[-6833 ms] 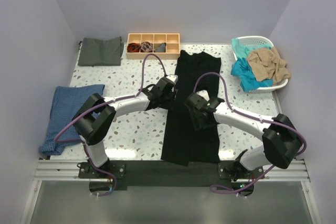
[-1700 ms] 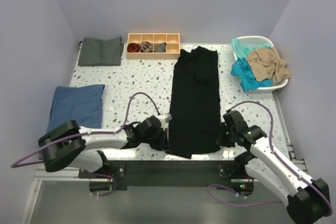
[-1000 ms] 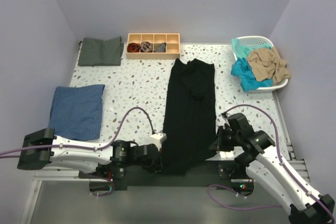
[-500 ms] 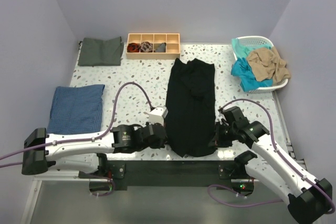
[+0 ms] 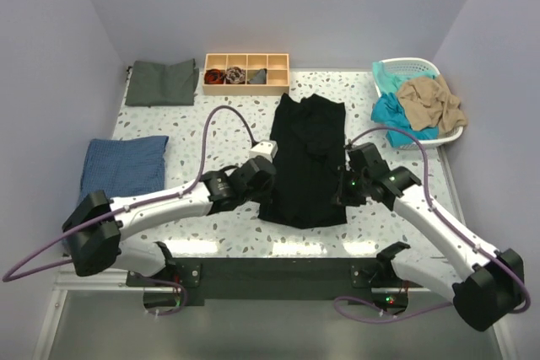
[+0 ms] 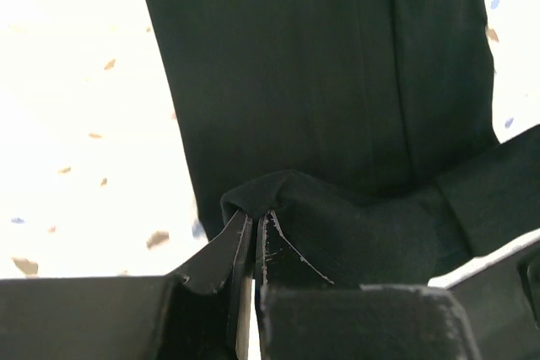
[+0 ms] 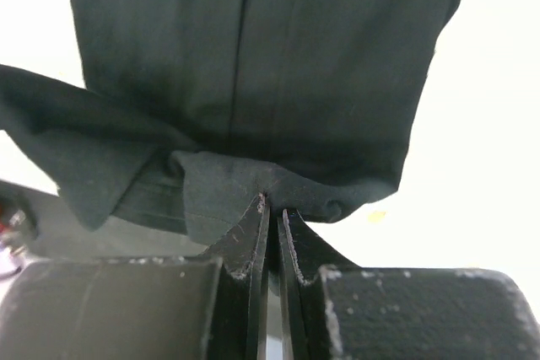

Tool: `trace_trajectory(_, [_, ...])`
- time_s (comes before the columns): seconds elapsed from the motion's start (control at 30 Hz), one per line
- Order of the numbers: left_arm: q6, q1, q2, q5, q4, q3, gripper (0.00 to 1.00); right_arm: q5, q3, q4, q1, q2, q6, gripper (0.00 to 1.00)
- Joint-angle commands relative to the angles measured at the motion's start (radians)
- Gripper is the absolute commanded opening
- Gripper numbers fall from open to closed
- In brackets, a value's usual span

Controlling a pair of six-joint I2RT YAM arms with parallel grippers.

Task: Fold and stack the t-shirts
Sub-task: Fold the tshirt

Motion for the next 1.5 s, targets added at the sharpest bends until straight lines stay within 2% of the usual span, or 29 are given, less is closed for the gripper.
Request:
trace_trajectory(0.0, [0.124, 0.108, 0.087, 0.103, 0.098, 0.113, 0.04, 0.095, 0.093, 0.068, 0.0, 0.132, -0.057, 0.06])
trace_trajectory(0.23, [0.202, 0.225, 0.234, 0.195, 0.121, 0.226, 0.02, 0.187, 0.217, 0.093, -0.006, 0.316, -0.08, 0.04])
trace_trajectory(0.5, [0.245, 0.302, 0.359, 0.267, 0.164, 0.282, 0.02, 0.296, 0.269, 0.179, -0.061, 0.418, -0.077, 0.04])
trace_trajectory(0.57, [0.256, 0.313, 0.374, 0.272, 0.187, 0.285, 0.03, 0.345, 0.28, 0.198, -0.067, 0.451, -0.08, 0.24])
trace_trajectory(0.6, [0.259, 0.322, 0.382, 0.278, 0.2, 0.289, 0.07, 0.36, 0.287, 0.209, -0.069, 0.462, -0.084, 0.29])
trace_trajectory(0.67, [0.274, 0.334, 0.398, 0.259, 0.209, 0.303, 0.08, 0.435, 0.297, 0.253, -0.078, 0.485, -0.089, 0.46])
trace_trajectory(0.7, [0.277, 0.354, 0.403, 0.256, 0.226, 0.306, 0.16, 0.44, 0.297, 0.287, -0.093, 0.508, -0.104, 0.57])
trace_trajectory(0.73, [0.289, 0.366, 0.409, 0.268, 0.238, 0.312, 0.28, 0.43, 0.323, 0.307, -0.104, 0.525, -0.139, 0.72])
trace_trajectory(0.77, [0.289, 0.382, 0.421, 0.273, 0.241, 0.337, 0.38, 0.454, 0.346, 0.312, -0.111, 0.543, -0.146, 0.72])
trace_trajectory(0.8, [0.288, 0.406, 0.425, 0.259, 0.236, 0.352, 0.46, 0.46, 0.399, 0.308, -0.121, 0.572, -0.161, 0.67])
trace_trajectory(0.83, [0.3, 0.414, 0.422, 0.252, 0.241, 0.364, 0.49, 0.468, 0.43, 0.289, -0.124, 0.579, -0.185, 0.62])
trace_trajectory(0.87, [0.314, 0.429, 0.409, 0.244, 0.252, 0.389, 0.53, 0.463, 0.451, 0.268, -0.13, 0.58, -0.195, 0.63])
trace_trajectory(0.97, [0.351, 0.443, 0.389, 0.196, 0.195, 0.468, 0.55, 0.334, 0.518, 0.201, -0.134, 0.571, -0.238, 0.66])
trace_trajectory(1.03, [0.369, 0.443, 0.376, 0.257, 0.144, 0.487, 0.56, 0.255, 0.509, 0.176, -0.131, 0.539, -0.244, 0.66])
trace_trajectory(1.07, [0.368, 0.442, 0.351, 0.299, 0.14, 0.472, 0.55, 0.218, 0.495, 0.157, -0.131, 0.525, -0.238, 0.65])
trace_trajectory(1.1, [0.363, 0.442, 0.339, 0.409, 0.144, 0.457, 0.55, 0.146, 0.467, 0.145, -0.131, 0.513, -0.23, 0.66])
trace_trajectory(1.2, [0.345, 0.434, 0.293, 0.622, 0.183, 0.359, 0.52, 0.025, 0.415, 0.108, -0.122, 0.47, -0.223, 0.65])
trace_trajectory(1.3, [0.332, 0.411, 0.265, 0.71, 0.158, 0.279, 0.5, -0.018, 0.363, 0.057, -0.093, 0.448, -0.216, 0.64])
trace_trajectory(1.47, [0.331, 0.377, 0.245, 0.749, 0.143, 0.179, 0.49, -0.081, 0.257, 0.103, -0.076, 0.402, -0.169, 0.63])
